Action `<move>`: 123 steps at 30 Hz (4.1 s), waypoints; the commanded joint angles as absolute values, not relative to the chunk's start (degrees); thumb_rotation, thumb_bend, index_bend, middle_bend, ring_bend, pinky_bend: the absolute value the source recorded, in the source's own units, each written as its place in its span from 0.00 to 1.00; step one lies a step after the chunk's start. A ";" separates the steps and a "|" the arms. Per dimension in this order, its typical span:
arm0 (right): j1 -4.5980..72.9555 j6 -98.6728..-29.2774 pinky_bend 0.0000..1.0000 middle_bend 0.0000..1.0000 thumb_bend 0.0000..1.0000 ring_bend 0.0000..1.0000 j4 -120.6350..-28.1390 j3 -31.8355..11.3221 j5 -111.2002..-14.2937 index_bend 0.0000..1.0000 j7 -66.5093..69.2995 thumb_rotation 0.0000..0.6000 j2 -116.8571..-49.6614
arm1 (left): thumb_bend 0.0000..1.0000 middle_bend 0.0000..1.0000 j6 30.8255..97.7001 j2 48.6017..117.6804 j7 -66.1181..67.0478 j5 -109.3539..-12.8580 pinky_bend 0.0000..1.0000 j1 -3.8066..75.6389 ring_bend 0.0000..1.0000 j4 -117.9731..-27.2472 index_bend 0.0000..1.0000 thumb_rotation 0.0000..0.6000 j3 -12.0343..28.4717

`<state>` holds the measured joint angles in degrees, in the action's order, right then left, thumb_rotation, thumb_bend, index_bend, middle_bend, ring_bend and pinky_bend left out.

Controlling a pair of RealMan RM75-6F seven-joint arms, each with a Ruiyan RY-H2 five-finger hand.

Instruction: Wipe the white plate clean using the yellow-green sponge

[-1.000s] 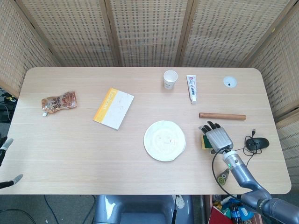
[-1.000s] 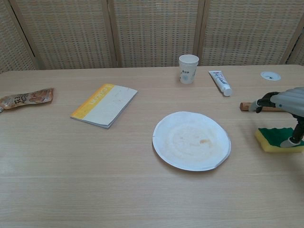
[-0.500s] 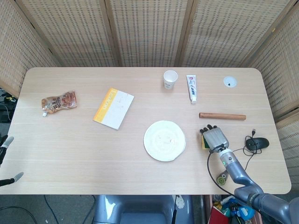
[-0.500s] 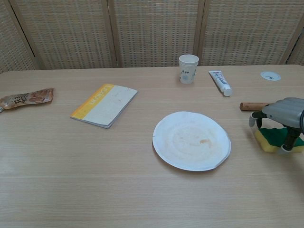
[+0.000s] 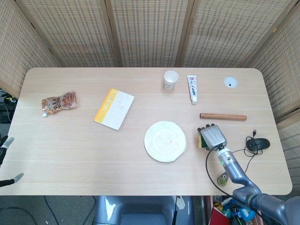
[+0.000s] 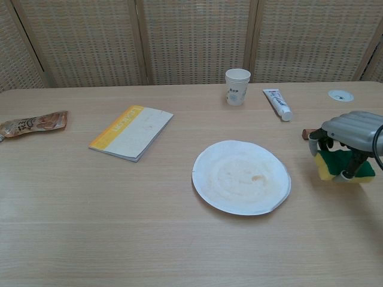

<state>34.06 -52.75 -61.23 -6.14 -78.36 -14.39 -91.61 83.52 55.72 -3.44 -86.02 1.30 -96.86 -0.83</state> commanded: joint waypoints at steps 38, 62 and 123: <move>48.57 -46.77 0.45 0.54 0.20 0.39 -54.87 -6.99 -86.68 0.45 16.46 1.00 -102.85 | 0.00 0.00 80.19 56.53 -2.09 -81.23 0.00 3.14 0.00 -96.31 0.00 1.00 0.86; 47.30 -45.98 0.45 0.54 0.22 0.39 -48.12 -5.27 -84.66 0.45 28.15 1.00 -106.64 | 0.00 0.00 78.73 56.76 -1.60 -80.36 0.00 3.73 0.00 -96.13 0.00 1.00 0.69; 43.18 -54.69 0.45 0.55 0.32 0.39 -38.51 0.16 -90.44 0.49 42.41 1.00 -110.88 | 0.00 0.00 78.54 56.61 -2.22 -81.80 0.00 3.82 0.00 -96.19 0.00 1.00 -0.24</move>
